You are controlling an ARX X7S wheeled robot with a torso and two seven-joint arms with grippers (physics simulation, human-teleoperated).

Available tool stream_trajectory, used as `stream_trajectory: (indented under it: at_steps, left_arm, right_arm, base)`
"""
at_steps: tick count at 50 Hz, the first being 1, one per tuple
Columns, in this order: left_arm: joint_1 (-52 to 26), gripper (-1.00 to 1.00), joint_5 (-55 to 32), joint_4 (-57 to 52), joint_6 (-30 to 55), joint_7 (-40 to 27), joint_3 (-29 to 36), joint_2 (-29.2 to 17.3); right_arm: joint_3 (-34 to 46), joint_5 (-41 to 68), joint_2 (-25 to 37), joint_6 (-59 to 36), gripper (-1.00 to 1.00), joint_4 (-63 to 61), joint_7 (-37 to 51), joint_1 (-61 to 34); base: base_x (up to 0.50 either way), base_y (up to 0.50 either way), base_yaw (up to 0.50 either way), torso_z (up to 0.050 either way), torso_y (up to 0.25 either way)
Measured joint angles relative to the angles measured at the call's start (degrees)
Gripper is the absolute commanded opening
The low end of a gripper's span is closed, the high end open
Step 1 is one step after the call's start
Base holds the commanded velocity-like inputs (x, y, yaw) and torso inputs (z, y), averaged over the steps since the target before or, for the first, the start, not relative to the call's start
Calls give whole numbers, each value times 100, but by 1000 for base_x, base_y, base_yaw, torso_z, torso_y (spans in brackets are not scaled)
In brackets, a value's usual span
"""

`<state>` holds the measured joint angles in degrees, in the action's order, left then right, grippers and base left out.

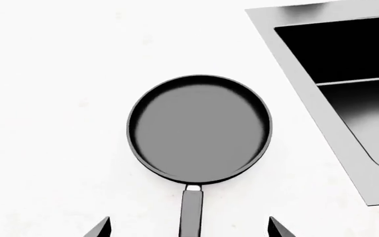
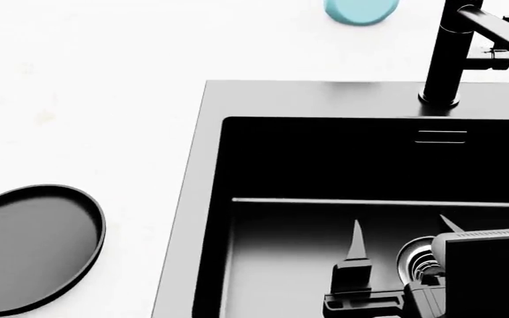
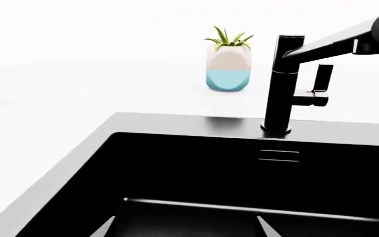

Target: Pick the pan and sponge and place them into the sink. Then turn on the water.

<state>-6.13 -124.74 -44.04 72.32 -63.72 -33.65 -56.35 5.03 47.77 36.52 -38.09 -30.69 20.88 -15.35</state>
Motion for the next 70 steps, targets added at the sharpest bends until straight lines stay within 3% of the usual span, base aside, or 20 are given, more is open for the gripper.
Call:
stream_trajectory:
  at_steps: [15,33,70]
  left_arm:
    - [-660,100,558,794,226,433,984,96]
    - [-1286,100,1734,1565,622,1261,1816,519]
    - [-1266,100,3384,2048,689,2495,2519,846]
  right_arm:
    - [-4,-30,-4,93,100,61,-38,138]
    - [-30,-6,36,107,100,53,-21,216]
    - [-115,39,100,176,100,-4,27,395]
  base:
    - [0,0,0,0,0]
    - [0,0,0,0,0]
    - [0,0,0,0,0]
